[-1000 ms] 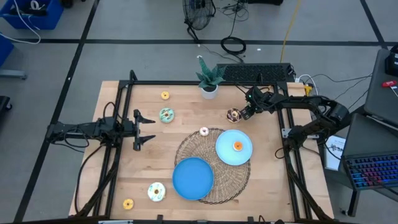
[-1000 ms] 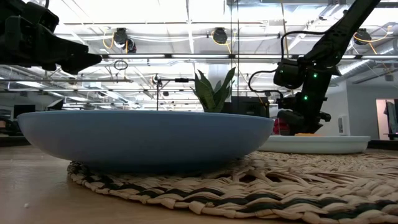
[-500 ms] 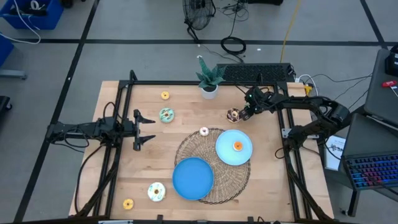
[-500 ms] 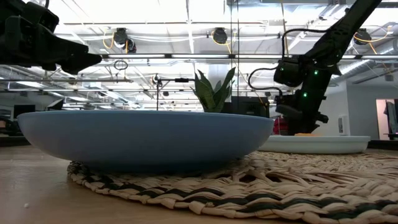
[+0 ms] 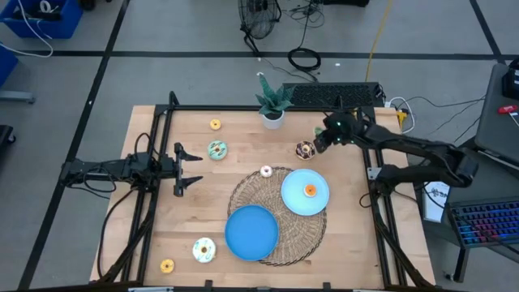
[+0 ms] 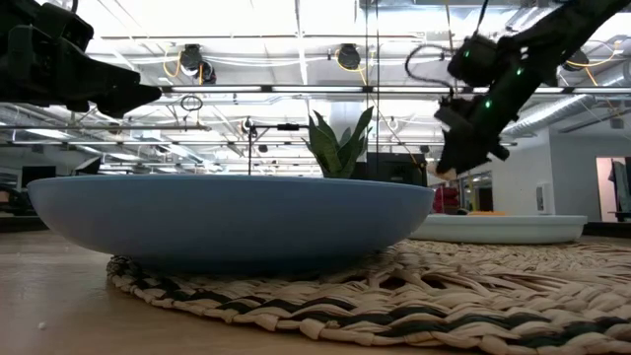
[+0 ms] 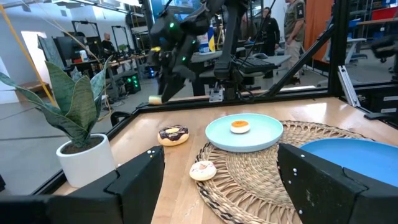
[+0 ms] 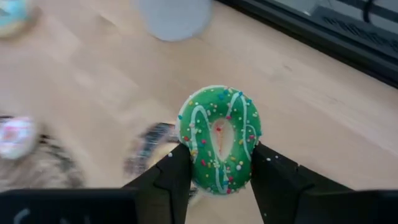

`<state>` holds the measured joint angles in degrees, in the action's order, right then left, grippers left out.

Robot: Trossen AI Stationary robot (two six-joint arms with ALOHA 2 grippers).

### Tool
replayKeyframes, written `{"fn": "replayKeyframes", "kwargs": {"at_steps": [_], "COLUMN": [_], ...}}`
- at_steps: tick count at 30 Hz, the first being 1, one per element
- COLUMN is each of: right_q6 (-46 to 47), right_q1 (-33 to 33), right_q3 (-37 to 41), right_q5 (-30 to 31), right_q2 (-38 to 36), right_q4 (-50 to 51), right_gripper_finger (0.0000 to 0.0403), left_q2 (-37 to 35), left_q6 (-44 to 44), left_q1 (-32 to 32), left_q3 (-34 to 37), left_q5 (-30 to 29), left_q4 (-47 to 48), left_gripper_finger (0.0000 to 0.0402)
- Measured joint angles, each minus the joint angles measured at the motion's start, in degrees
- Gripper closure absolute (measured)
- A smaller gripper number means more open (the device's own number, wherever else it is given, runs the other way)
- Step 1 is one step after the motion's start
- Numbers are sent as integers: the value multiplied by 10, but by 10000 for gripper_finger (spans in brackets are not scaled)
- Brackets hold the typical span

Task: Pick & Place donuts
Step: Put the small green donut on the light blue plate

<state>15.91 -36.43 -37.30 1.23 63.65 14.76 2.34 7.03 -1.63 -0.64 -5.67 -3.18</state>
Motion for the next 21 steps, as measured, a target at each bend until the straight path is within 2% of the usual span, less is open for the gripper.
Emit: {"fn": "replayKeyframes", "kwargs": {"at_steps": [9,21], "right_q6": [30,24], "right_q1": [121,258], "right_q3": [0,0], "right_q5": [1,1], "right_q2": [-45,-48], "right_q4": [-13,-113], "right_gripper_finger": [266,266], "left_q2": [0,0], "left_q6": [0,0], "left_q1": [0,0], "left_q3": [0,0], "left_q5": [0,0], "left_q4": [0,0], "left_gripper_finger": [96,96]}}
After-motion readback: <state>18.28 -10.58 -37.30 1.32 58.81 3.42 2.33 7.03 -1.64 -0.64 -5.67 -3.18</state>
